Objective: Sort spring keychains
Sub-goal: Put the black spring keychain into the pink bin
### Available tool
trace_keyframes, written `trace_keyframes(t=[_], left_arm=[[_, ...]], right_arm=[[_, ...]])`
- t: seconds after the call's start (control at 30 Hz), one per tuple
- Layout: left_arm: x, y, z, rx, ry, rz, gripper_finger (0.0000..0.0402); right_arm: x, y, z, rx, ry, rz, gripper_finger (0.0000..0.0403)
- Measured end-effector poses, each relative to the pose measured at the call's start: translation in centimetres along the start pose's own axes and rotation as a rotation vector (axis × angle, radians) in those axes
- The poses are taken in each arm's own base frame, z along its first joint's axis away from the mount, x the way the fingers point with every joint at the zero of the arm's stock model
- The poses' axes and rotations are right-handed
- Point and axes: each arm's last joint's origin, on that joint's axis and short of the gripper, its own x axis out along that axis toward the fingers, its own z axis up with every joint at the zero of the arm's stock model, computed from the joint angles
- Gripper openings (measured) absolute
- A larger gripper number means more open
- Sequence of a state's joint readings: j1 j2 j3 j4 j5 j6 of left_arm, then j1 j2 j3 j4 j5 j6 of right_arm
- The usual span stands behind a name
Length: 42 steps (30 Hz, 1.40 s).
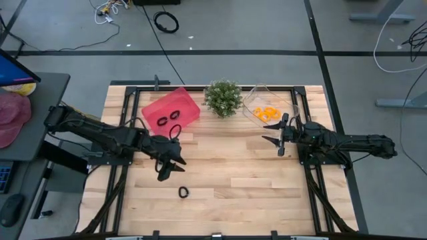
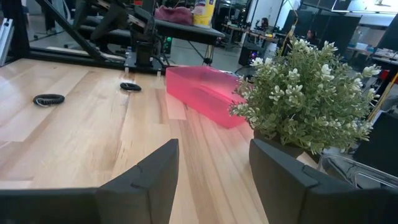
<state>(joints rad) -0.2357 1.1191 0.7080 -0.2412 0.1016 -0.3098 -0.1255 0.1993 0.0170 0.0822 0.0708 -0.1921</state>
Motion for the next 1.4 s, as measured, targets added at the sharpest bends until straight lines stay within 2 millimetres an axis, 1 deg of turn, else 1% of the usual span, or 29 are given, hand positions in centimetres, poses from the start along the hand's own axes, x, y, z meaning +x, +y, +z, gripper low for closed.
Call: trace_keyframes(t=[0.37, 0.53, 0.67, 0.77, 0.83, 0.93, 1.0, 1.13, 1.27, 1.4], left_arm=[[0.1, -2.6, -0.8, -0.014, -0.013, 0.010, 0.0149], [0.1, -3.9, -1.4, -0.026, -0.031, 0.041, 0.0148], [0.1, -5.4, -1.4, 0.007, -0.046, 0.064, 0.0145], [0.9, -6.8, -1.6, 0.048, -0.017, 0.068, 0.0134], [1.8, -7.8, -1.4, 0.071, 0.004, 0.074, 0.0124], [3.4, -8.7, -1.9, 0.116, 0.124, 0.132, 0.0110], [4.5, -9.1, -1.9, 0.114, 0.183, 0.183, 0.0103], [6.7, -9.1, -2.2, 0.076, 0.298, 0.295, 0.0100], [8.8, -8.8, -2.4, 0.072, 0.344, 0.337, 0.0109], [10.6, -7.8, -3.4, 0.052, 0.438, 0.348, 0.0115]], right_arm=[[0.0, 0.0, 0.0, 0.000, 0.000, 0.000, 0.0199], [0.0, 0.0, 0.0, 0.000, 0.000, 0.000, 0.0199], [0.0, 0.0, 0.0, 0.000, 0.000, 0.000, 0.0199], [0.0, 0.0, 0.0, 0.000, 0.000, 0.000, 0.0199], [0.0, 0.0, 0.0, 0.000, 0.000, 0.000, 0.0199], [0.0, 0.0, 0.0, 0.000, 0.000, 0.000, 0.0199], [0.0, 0.0, 0.0, 0.000, 0.000, 0.000, 0.0199], [0.0, 0.0, 0.0, 0.000, 0.000, 0.000, 0.0199], [0.0, 0.0, 0.0, 0.000, 0.000, 0.000, 0.0199], [0.0, 0.0, 0.0, 0.000, 0.000, 0.000, 0.0199]])
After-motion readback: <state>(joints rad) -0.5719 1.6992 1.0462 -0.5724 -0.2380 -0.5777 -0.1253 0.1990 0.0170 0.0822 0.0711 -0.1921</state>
